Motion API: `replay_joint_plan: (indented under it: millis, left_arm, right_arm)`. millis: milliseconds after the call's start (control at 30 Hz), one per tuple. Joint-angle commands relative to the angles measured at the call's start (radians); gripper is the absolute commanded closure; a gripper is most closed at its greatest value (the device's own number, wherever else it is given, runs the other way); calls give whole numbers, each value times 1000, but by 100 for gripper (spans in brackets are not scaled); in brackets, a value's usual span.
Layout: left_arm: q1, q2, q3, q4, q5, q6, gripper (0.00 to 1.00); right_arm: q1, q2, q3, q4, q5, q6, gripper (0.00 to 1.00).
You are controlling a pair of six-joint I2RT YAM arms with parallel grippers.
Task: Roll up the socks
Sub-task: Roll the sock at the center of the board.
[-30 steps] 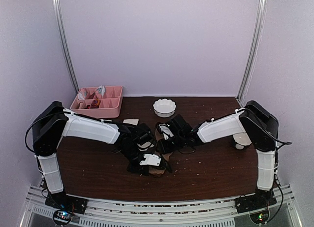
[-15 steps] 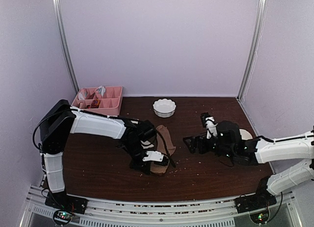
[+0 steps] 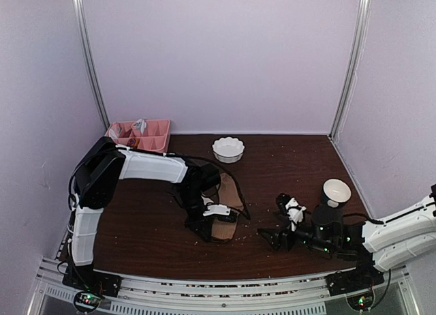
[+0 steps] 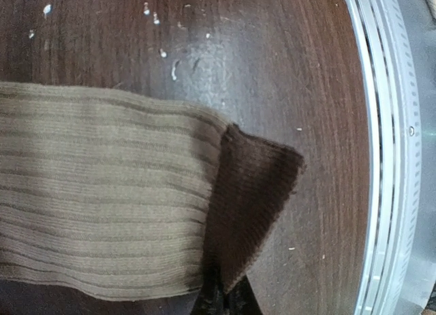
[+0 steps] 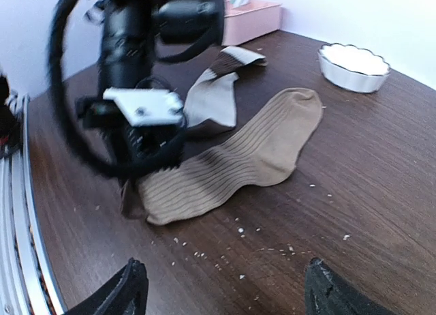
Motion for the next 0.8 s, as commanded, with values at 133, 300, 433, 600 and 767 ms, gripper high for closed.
replay_joint_plan:
  millis: [133,300,433,600,767]
  left_arm:
    - [8,57,70,-100,61,-6,100]
    - [12,79,87,-128,81,13,100]
    - [13,85,93,-137,68,19,100]
    - [15,88,94,-137,57,19,100]
    - [21,85,97,-137,58,20,100]
  right_arm:
    - [173,313,162,57,-74,-309,29]
    - [214,515,293,106,-67,-383,35]
    - [218,598,356,130,-55,-410,39]
    - [216,645,406,103,-44,-457,46]
    - [211,675,431,73,-41,-461,58]
